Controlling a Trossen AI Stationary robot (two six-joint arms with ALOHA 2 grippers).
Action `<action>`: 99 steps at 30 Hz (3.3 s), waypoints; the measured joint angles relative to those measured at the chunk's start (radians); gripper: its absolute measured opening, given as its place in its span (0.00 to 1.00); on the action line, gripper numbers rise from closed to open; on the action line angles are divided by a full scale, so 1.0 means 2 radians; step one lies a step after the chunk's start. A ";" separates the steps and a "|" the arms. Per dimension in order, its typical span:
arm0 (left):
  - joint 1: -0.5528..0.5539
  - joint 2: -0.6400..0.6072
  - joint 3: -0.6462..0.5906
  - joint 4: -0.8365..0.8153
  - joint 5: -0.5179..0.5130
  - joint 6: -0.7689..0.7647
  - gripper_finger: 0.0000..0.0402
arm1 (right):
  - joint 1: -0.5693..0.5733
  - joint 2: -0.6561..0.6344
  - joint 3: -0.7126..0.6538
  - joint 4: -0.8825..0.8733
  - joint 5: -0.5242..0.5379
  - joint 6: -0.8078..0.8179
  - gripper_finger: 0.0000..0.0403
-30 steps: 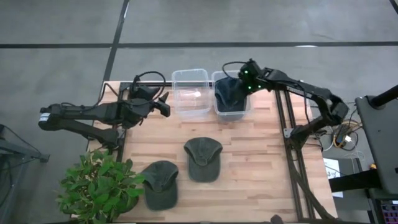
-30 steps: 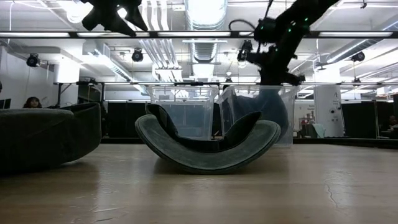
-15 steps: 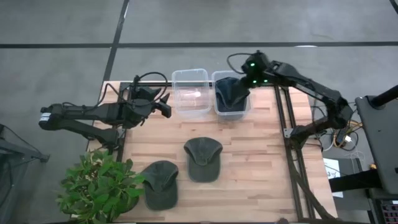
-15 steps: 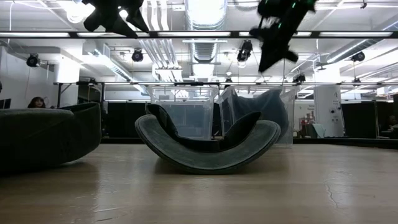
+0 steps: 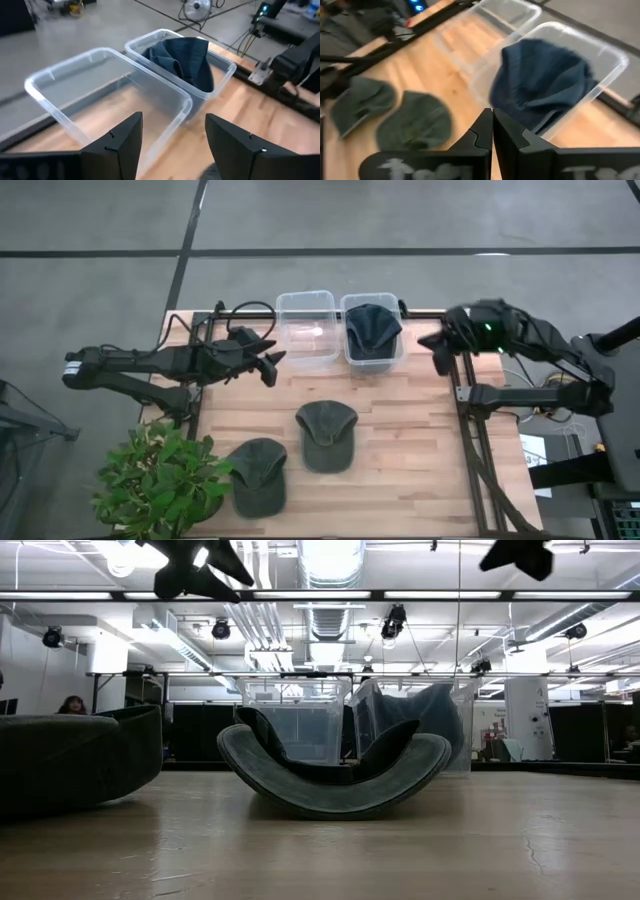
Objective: Pick & Place hat
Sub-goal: Put the top green cap into the left transparent bin
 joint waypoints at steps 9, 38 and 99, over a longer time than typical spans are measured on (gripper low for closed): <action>-0.008 0.012 0.000 0.000 0.066 -0.045 0.52 | 0.063 -0.136 -0.159 0.108 0.001 0.058 0.02; -0.084 0.181 0.017 -0.079 0.185 -0.392 0.52 | 0.071 -0.228 -0.288 0.213 -0.015 0.080 0.02; -0.123 0.409 0.143 -0.108 0.237 -0.575 0.03 | 0.071 -0.230 -0.285 0.208 -0.078 0.026 0.02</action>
